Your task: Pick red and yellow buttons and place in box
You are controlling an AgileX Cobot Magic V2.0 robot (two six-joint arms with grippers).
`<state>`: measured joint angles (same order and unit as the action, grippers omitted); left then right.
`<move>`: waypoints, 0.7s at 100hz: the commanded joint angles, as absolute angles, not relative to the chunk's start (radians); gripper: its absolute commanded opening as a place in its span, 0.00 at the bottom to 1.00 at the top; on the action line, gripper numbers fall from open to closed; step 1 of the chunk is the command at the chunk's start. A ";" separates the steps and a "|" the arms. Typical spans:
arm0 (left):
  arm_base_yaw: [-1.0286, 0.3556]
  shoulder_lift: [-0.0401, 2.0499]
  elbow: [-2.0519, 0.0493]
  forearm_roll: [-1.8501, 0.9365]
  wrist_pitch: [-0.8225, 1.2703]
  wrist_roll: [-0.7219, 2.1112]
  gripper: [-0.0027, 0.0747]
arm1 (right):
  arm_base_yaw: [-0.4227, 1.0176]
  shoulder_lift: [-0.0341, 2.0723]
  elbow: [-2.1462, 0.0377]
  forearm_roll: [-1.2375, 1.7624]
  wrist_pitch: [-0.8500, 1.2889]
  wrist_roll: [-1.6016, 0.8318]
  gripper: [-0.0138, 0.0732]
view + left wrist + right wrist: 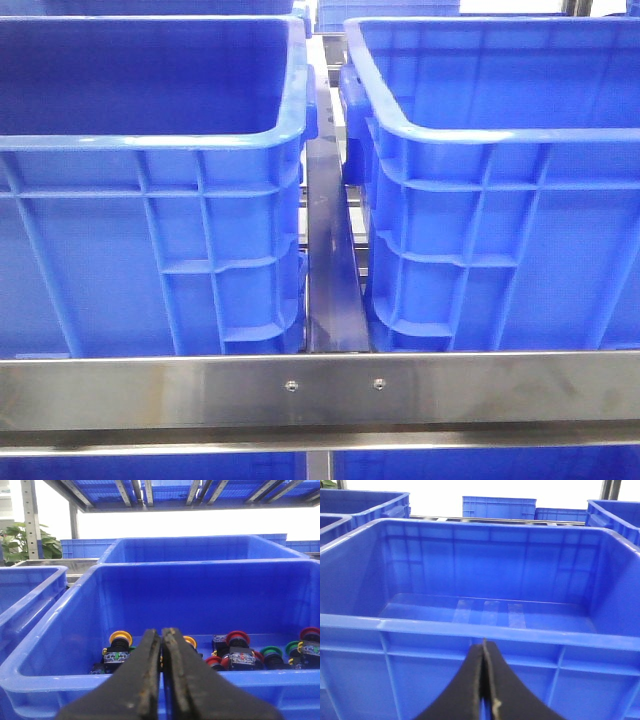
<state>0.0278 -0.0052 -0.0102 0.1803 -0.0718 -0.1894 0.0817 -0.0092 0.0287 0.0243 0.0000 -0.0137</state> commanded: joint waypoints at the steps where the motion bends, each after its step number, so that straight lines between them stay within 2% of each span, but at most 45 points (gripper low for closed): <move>1: 0.019 -0.037 0.008 0.176 -0.151 -0.199 0.01 | 0.082 -0.032 0.027 0.016 -0.081 -0.013 0.08; 28: 0.019 -0.037 -0.001 0.176 -0.151 -0.199 0.01 | 0.082 -0.032 0.027 0.016 -0.081 -0.013 0.08; 44: 0.019 -0.033 -0.086 0.168 -0.124 -0.200 0.01 | 0.082 -0.032 0.027 0.016 -0.081 -0.013 0.08; 70: 0.019 0.107 -0.406 0.127 0.212 -0.200 0.01 | 0.082 -0.032 0.027 0.016 -0.081 -0.013 0.08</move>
